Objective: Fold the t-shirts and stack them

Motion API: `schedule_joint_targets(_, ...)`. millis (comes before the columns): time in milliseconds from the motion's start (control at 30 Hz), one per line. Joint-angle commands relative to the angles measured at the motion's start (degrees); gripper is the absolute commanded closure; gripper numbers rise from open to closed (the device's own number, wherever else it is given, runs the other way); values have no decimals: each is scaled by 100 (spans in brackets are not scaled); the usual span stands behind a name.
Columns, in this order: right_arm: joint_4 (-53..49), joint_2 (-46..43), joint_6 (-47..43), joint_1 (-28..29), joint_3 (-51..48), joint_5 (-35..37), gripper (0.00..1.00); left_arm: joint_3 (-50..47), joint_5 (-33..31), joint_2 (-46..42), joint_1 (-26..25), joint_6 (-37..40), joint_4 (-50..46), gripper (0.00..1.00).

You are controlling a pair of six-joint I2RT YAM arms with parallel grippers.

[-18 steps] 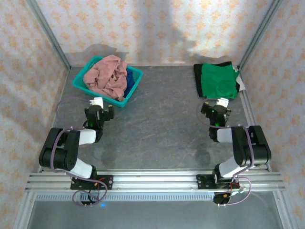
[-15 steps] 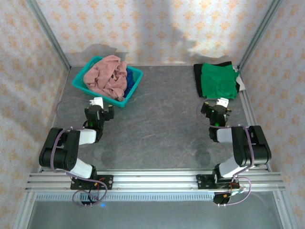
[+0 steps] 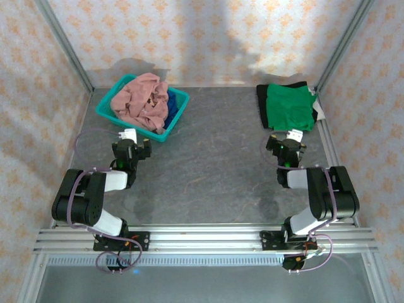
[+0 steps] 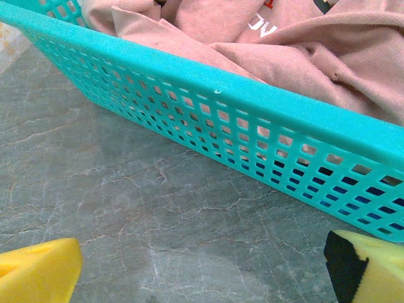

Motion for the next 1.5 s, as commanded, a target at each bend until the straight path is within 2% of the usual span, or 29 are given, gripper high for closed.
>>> schedule_joint_targets(0,-10,-14,-57,-9,46,-43,1,99,27,-19,12,76,128,0)
schedule_joint_targets(200,7,-31,-59,-9,31,-42,1,85,10,-21,14,82,162,0)
schedule_joint_targets(233,11,-50,-55,-4,49,-15,1,152,-186,-87,-29,38,-11,0)
schedule_joint_targets(267,-177,-104,-27,0,115,55,1,278,-470,-251,-87,-2,-342,0)
schedule_joint_targets(333,-768,-365,23,24,347,261,1,784,-963,-688,-178,-226,-1663,0)
schedule_joint_targets(400,-1819,-724,70,29,772,268,1,1189,-1314,-1190,-178,-769,-2793,0)
schedule_joint_targets(467,-2598,-1069,168,26,1121,-53,1,1391,-1332,-1841,-178,-1493,-3628,0)
schedule_joint_targets(567,-3127,-1577,1077,26,1360,-415,1,2139,-2100,-2573,-157,-4049,-5899,0)
schedule_joint_targets(600,-3394,-1710,1757,18,1456,-334,1,2426,-1683,-2577,-57,-4197,-6346,0)
schedule_joint_targets(667,-4221,-1883,3074,-26,1645,238,1,3033,113,-2135,19,-3817,-6369,0)
schedule_joint_targets(700,-4289,-1888,3214,-53,1686,29,1,3451,419,-1757,-99,-4059,-6643,0)
schedule_joint_targets(733,-4163,-1829,2827,-73,1746,-594,1,3802,561,-1418,-315,-4039,-6754,0)
schedule_joint_targets(767,-4219,-1719,2513,-58,1915,-1148,1,4291,374,-1013,-663,-3937,-7033,0)
schedule_joint_targets(800,-4502,-1560,2386,-40,2159,-1536,1,4814,-168,-606,-1069,-3852,-7433,0)
schedule_joint_targets(867,-5091,-1274,2344,52,2574,-1717,1,5784,-808,167,-1543,-3692,-8088,0)
schedule_joint_targets(933,-5425,-1120,2249,175,2766,-1684,1,6594,-803,983,-1752,-3637,-8503,0)
schedule_joint_targets(1067,-5331,-1100,2234,237,2602,-1722,1,8069,-771,2376,-2140,-3416,-8833,0)
schedule_joint_targets(1167,-5466,-976,2302,235,2642,-1740,1,9864,-604,3626,-2141,-3574,-9413,0)
schedule_joint_targets(1300,-5644,-714,2306,237,2762,-1909,1,12619,-930,5191,-2090,-4039,-10299,0)
schedule_joint_targets(1367,-5772,-569,2204,234,2878,-2119,1,13166,-826,5648,-1955,-4403,-10288,16)
schedule_joint_targets(1400,-5784,-507,2097,237,2900,-2312,1,13135,-718,5755,-1864,-4630,-10126,21)
schedule_joint_targets(1467,-5809,-426,1935,237,2933,-2583,1,12991,-549,5859,-1704,-4980,-9811,26)
